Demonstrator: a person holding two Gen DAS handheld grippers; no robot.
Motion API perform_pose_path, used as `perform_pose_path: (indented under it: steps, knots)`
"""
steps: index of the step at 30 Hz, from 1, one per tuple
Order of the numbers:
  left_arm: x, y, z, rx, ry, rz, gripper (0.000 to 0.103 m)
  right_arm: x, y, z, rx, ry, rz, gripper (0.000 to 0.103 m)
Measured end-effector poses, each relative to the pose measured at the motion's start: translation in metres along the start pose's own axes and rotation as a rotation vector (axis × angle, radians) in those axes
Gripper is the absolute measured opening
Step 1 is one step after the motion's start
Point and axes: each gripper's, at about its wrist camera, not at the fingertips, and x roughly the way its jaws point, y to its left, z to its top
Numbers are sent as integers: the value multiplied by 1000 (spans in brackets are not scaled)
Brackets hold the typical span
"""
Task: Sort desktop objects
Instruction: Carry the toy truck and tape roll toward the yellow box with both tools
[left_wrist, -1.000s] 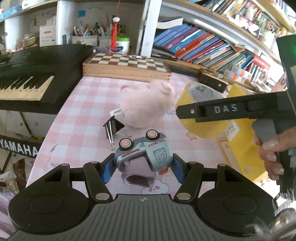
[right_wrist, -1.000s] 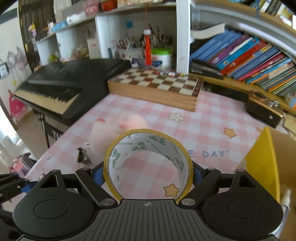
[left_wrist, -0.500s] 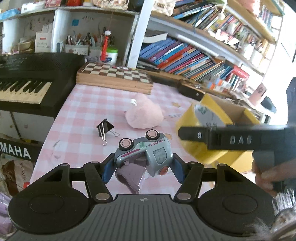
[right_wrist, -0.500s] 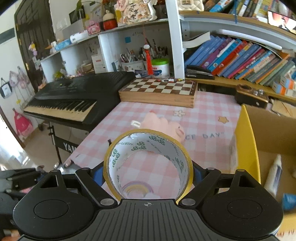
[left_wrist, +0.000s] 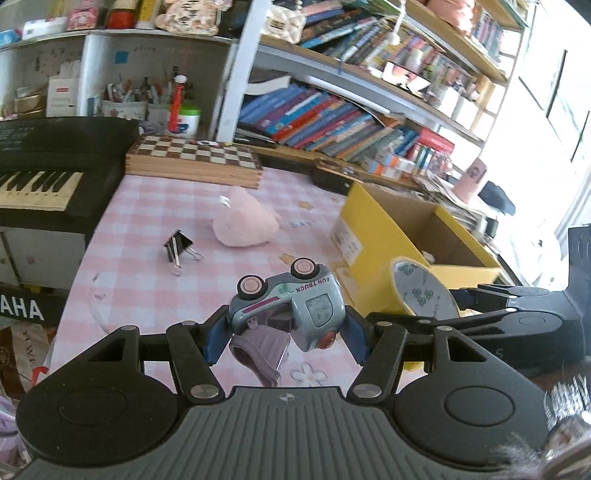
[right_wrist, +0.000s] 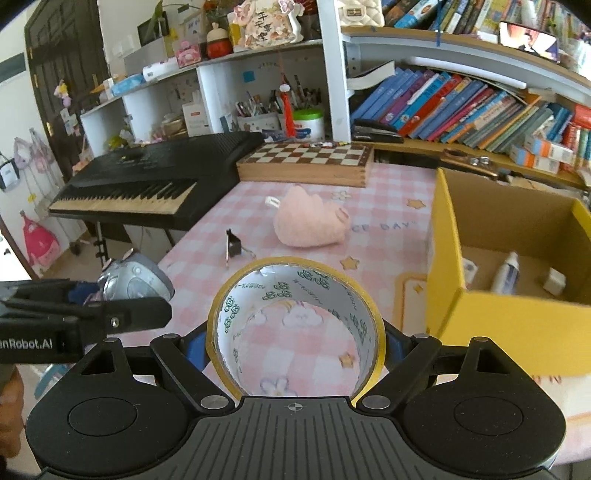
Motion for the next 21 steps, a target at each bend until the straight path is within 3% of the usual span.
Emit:
perform_pose_path:
  steps: [21]
  knots:
    - [-23, -61, -35, 184, 73, -209, 60, -70, -8, -76, 202, -8, -170, 88]
